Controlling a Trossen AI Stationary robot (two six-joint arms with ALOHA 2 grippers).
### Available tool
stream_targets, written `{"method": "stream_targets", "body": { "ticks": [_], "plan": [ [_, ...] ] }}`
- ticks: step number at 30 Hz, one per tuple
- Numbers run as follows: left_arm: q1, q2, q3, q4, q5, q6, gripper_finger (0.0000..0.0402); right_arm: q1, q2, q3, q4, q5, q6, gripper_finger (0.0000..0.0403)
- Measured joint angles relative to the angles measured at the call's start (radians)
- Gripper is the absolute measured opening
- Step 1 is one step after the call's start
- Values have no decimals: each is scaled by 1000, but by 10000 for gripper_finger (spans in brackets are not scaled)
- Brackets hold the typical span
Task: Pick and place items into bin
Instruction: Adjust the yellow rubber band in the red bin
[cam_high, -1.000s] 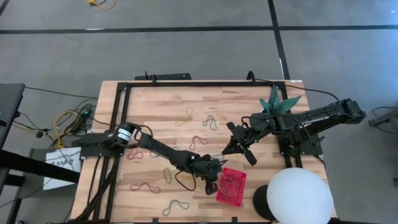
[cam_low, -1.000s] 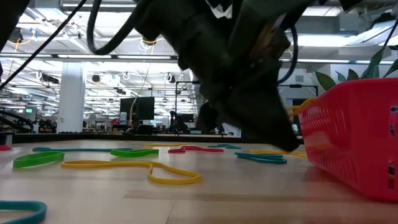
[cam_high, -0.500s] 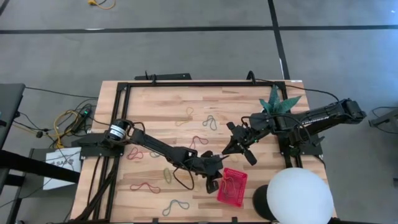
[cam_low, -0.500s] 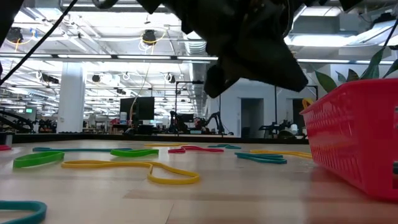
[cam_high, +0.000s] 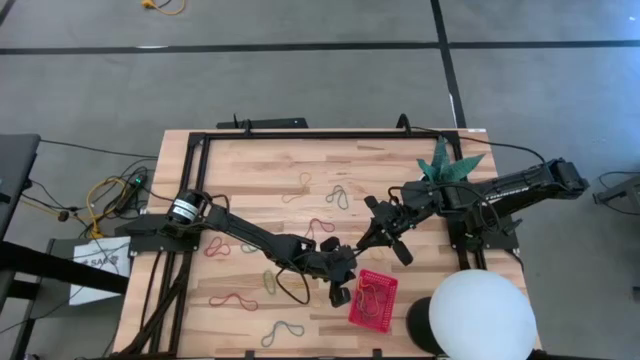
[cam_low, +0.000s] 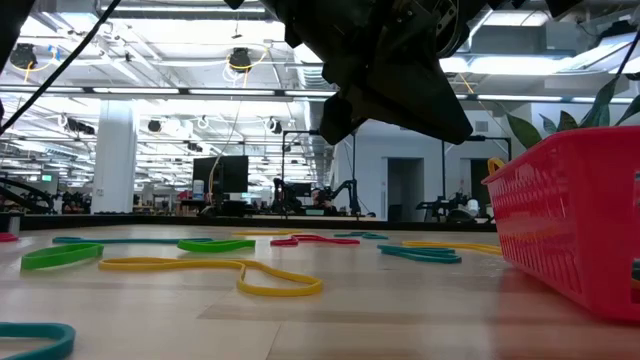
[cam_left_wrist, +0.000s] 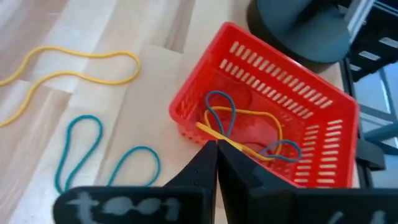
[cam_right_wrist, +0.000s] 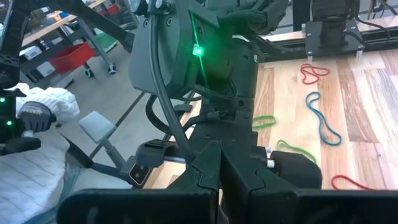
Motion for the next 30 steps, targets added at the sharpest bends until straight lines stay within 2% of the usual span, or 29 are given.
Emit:
{"method": "stream_targets", "body": {
  "ticks": [4,15,20,23,30],
  "plan": [
    [-8,0,-1,0,-59,-6,0,0,0,0,0,0,0,1],
    [-13,31,-2,24,-83,-35,0,-4,0,0,3,0,-1,1],
    [-18,55,1,105,-52,-32,0,-4,0,0,2,0,-1,1],
    [-17,84,-3,159,5,-30,0,-5,0,0,0,0,-1,1],
    [-19,82,-2,196,48,-9,0,-5,0,1,-4,0,-1,1]
  ]
}}
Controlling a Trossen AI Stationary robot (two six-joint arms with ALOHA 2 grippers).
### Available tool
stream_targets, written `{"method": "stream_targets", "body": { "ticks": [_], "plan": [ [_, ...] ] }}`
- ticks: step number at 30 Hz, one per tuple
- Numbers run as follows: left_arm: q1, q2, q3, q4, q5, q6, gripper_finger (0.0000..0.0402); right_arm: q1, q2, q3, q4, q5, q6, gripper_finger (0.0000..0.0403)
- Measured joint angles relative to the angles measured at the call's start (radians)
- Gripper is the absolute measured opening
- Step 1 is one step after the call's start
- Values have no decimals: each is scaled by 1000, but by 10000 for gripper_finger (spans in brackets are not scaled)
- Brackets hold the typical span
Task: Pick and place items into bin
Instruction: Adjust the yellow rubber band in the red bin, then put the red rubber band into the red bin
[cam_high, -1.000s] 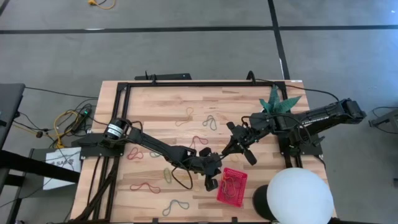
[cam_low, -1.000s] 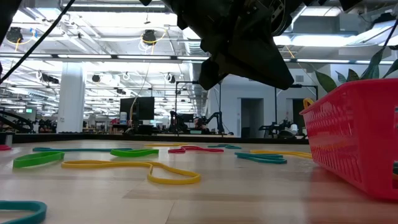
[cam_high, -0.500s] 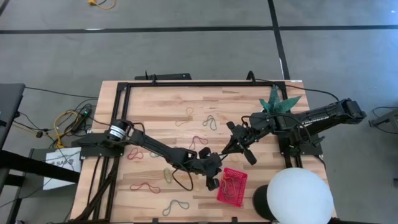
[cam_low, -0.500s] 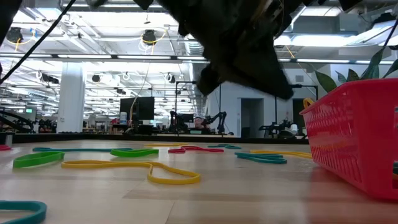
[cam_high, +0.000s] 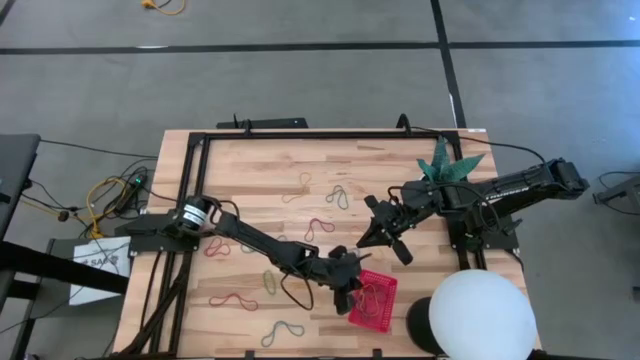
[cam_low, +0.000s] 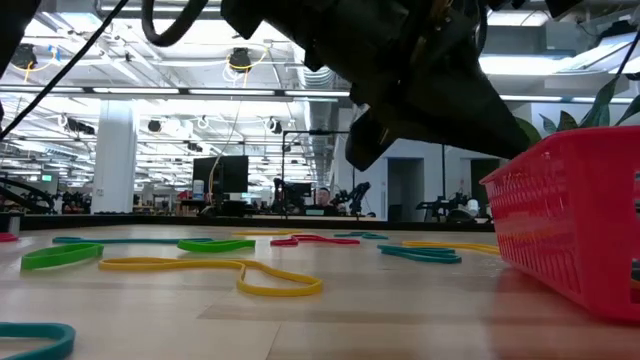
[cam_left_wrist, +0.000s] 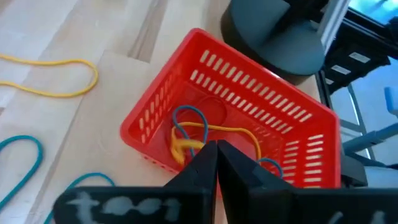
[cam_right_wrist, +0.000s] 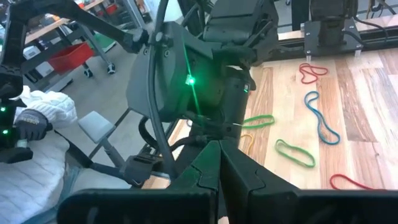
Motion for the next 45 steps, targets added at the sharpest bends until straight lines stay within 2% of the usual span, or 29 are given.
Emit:
{"method": "stream_targets", "body": {
  "ticks": [5,10,17,26,29,33,38,41,45],
  "plan": [
    [6,-4,44,-65,30,29,0,0,0,0,0,0,0,1],
    [20,-46,143,-341,-11,98,0,0,0,0,4,0,0,1],
    [16,-192,232,-860,-312,86,0,-5,0,0,7,8,15,1],
    [-14,-531,234,-1381,-691,-151,0,-4,0,0,-2,3,7,1],
    [-35,-610,163,-1462,-787,-271,0,-4,0,0,-2,3,36,1],
    [-61,-695,-47,-1445,-726,-414,7,-4,0,0,-2,3,29,1],
    [-93,-765,-365,-1263,-500,-477,36,-4,0,0,-1,3,28,1],
    [-106,-776,-496,-1187,-372,-489,57,-4,0,0,0,3,27,1],
    [-120,-776,-626,-1190,-300,-573,82,-4,0,0,0,3,27,1]
  ]
}}
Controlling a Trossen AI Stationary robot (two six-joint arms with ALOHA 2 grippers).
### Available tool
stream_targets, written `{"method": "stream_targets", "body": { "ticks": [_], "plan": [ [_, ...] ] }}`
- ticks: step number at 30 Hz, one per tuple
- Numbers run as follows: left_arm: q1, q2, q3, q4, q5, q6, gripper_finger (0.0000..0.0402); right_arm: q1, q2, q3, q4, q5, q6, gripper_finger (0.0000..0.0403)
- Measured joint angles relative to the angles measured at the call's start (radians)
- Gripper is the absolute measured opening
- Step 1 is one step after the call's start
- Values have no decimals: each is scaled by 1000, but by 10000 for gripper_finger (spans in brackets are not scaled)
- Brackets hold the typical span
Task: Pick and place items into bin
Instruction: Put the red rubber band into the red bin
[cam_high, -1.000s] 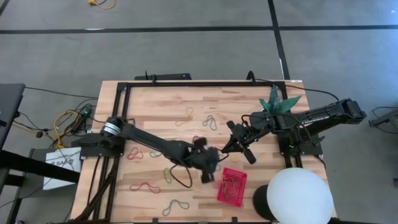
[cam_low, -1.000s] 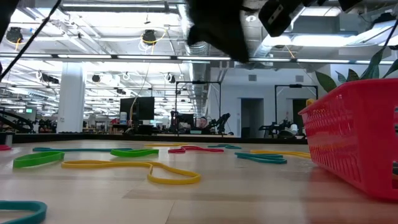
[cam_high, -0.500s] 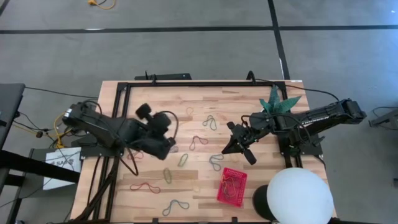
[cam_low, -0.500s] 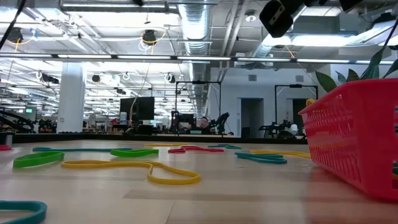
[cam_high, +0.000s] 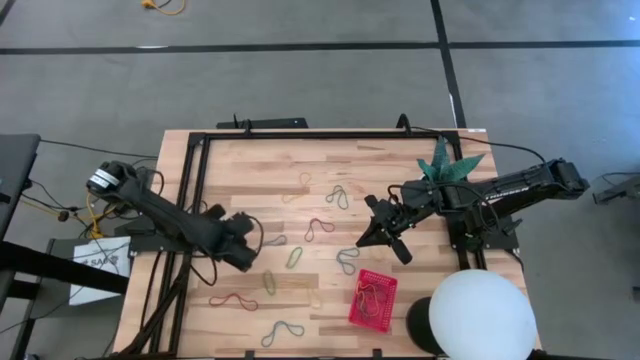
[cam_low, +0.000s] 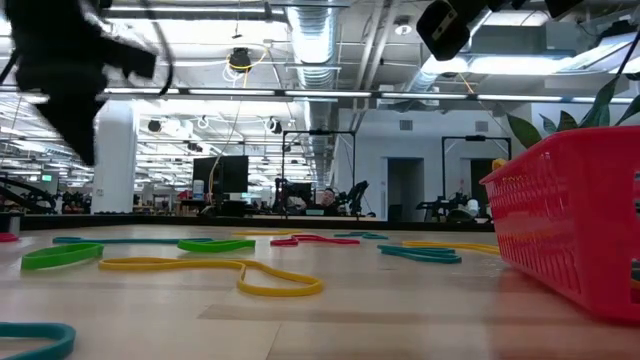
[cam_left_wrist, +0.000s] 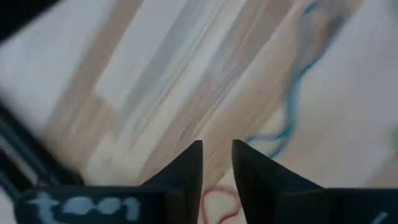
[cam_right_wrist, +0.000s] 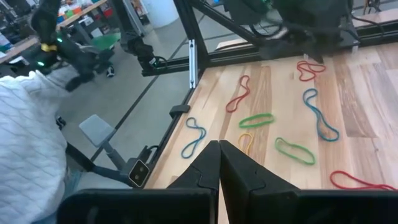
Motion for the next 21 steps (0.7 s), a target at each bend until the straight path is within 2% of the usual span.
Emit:
{"method": "stream_targets", "body": {
  "ticks": [4,7,11,21],
  "plan": [
    [-27,0,-112,26,113,-85,97,0,0,0,0,0,0,1],
    [-50,0,-183,152,168,-115,104,0,0,0,0,0,-1,1],
    [-75,2,-237,271,171,-125,108,0,0,0,0,0,-1,1],
    [-129,2,-280,267,189,-236,108,0,0,0,3,0,-1,1]
  ]
}}
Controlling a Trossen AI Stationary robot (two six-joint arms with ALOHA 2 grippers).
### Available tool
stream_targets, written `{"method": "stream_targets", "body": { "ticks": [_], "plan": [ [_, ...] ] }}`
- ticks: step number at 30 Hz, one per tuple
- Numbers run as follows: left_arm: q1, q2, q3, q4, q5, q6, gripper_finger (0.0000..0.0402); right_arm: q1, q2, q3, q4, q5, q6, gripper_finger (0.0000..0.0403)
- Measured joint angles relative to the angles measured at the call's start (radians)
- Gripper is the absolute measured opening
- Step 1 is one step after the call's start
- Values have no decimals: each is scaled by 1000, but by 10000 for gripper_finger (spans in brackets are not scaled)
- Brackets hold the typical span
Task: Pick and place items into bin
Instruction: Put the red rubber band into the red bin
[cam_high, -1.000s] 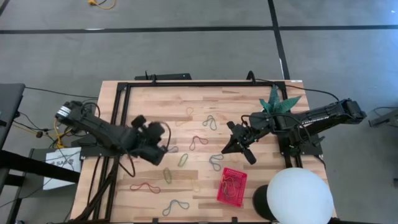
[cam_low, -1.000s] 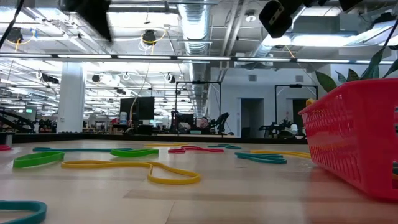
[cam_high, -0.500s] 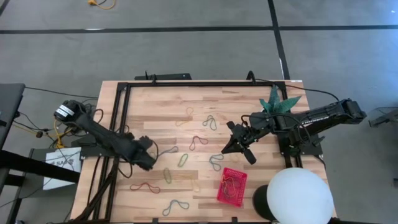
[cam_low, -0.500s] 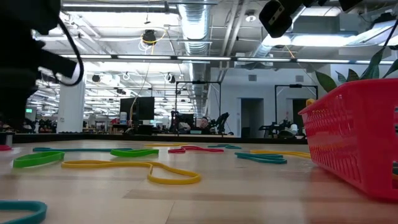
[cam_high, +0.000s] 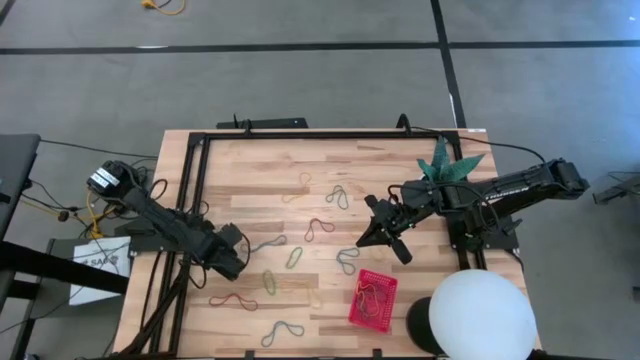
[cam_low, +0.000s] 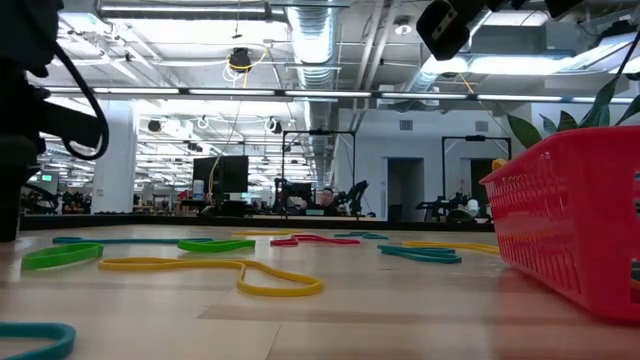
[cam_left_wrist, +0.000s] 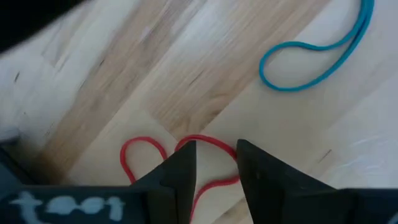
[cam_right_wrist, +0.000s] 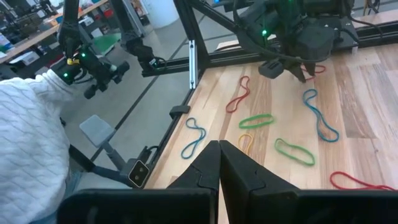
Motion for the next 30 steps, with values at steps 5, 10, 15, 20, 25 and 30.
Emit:
{"method": "stream_targets", "body": {
  "ticks": [5,10,15,20,25,30],
  "plan": [
    [-25,0,0,1,4,-43,108,0,0,0,4,0,0,1],
    [-31,0,0,16,19,-76,108,0,0,0,4,0,0,1],
    [-31,0,-2,99,4,-71,99,0,0,0,4,0,0,1],
    [-33,31,3,132,-4,-86,69,0,0,0,4,0,0,1],
    [-34,86,12,131,-11,-88,40,2,0,0,4,0,0,1],
    [-34,97,24,132,-49,-120,7,2,0,0,4,0,0,1]
  ]
}}
